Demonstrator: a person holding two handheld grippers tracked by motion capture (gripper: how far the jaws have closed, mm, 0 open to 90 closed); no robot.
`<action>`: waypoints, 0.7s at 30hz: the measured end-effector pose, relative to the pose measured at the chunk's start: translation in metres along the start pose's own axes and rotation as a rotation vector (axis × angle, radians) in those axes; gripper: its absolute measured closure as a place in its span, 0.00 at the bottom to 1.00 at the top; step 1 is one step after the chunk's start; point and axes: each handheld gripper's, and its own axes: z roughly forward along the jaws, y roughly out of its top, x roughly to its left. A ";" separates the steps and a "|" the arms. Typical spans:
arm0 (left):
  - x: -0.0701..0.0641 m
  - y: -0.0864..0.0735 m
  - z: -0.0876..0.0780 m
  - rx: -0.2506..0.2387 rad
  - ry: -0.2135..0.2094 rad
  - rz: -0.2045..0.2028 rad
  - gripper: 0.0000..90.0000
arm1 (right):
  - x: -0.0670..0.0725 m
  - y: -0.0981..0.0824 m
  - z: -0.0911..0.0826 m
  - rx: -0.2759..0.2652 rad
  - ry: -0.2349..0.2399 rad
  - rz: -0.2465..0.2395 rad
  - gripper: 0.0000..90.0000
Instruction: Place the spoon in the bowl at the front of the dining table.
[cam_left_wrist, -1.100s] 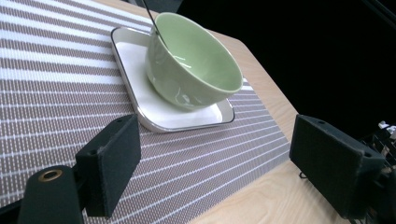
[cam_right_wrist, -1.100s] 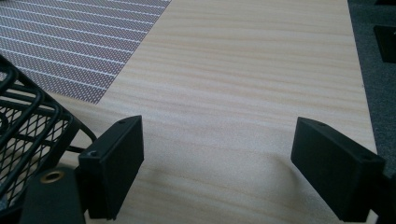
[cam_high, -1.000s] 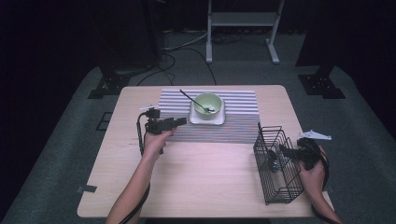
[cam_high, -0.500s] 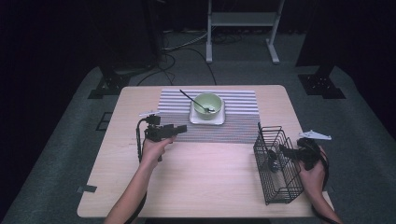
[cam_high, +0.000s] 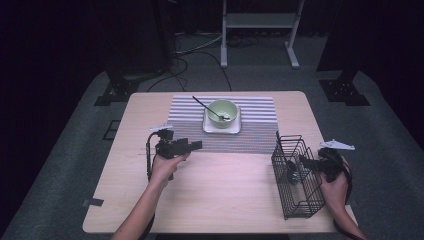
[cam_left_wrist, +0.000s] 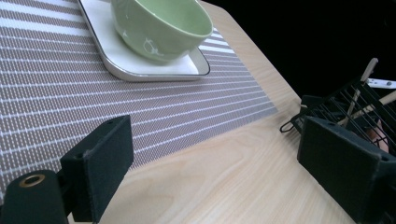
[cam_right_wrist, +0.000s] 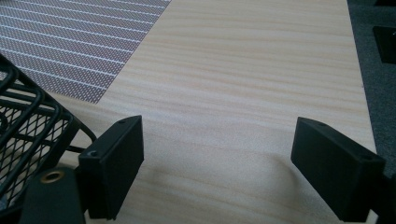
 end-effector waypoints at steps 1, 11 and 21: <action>0.000 -0.001 0.000 0.001 -0.002 -0.001 0.11 | 0.000 0.000 0.000 0.000 0.000 0.000 0.18; -0.009 -0.010 -0.009 0.019 -0.020 0.019 0.11 | 0.000 0.000 0.000 0.000 -0.003 -0.004 0.18; -0.016 -0.019 -0.015 0.031 -0.030 0.030 0.10 | 0.000 0.000 0.000 -0.001 -0.004 -0.002 0.18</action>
